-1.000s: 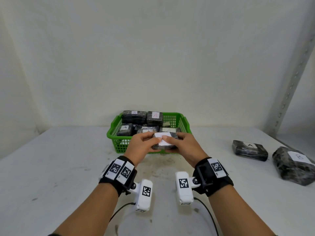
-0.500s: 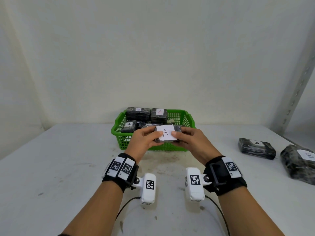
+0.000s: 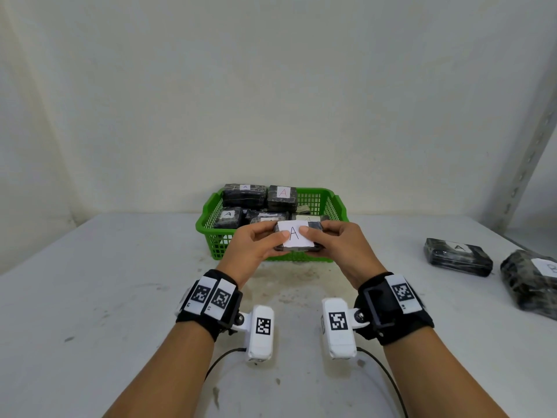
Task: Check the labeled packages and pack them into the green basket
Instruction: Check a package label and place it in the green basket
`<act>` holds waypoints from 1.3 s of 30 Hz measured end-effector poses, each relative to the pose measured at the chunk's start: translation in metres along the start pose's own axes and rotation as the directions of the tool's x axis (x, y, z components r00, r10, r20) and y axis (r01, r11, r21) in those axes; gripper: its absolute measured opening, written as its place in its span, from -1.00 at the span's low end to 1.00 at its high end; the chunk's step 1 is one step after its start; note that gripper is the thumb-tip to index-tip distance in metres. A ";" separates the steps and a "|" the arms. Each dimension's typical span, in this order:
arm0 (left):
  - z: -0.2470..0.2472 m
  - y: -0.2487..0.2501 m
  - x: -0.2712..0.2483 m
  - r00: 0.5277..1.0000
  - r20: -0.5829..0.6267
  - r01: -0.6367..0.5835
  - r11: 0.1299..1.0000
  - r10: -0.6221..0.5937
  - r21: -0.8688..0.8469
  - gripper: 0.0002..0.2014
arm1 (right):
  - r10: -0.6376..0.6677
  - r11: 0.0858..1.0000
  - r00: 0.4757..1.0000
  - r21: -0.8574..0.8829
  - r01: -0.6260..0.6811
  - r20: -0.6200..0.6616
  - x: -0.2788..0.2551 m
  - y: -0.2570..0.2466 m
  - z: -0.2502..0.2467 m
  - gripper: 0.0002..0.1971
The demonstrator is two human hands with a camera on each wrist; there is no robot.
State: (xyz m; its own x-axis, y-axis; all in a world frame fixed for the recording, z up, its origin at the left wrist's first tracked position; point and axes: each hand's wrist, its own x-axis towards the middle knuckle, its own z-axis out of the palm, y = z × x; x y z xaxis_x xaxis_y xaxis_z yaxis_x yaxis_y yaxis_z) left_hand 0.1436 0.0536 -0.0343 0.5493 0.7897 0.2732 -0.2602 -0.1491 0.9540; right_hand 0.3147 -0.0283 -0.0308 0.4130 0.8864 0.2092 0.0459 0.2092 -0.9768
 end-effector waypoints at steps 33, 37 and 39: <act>-0.006 0.003 -0.009 0.975 0.169 -0.159 0.984 0.144 0.083 -0.52 | 0.176 0.967 0.974 0.159 -0.198 0.143 -0.013 -0.011 0.000 -0.72; -0.005 0.003 -0.009 0.979 0.172 -0.130 0.984 0.108 0.124 -0.45 | 0.140 0.970 0.978 0.175 -0.167 0.154 -0.013 -0.009 -0.002 -0.78; -0.005 0.003 -0.009 0.981 0.162 -0.130 0.981 0.106 0.143 -0.47 | 0.143 0.972 0.973 0.158 -0.172 0.180 -0.012 -0.008 -0.004 -0.75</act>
State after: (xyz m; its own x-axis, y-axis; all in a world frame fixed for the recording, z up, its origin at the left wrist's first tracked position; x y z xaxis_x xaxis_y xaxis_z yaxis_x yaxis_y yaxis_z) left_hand 0.1339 0.0490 -0.0350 0.6396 0.6629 0.3892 -0.2131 -0.3336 0.9183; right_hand 0.3127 -0.0423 -0.0257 0.2450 0.9668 0.0723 -0.1697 0.1162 -0.9786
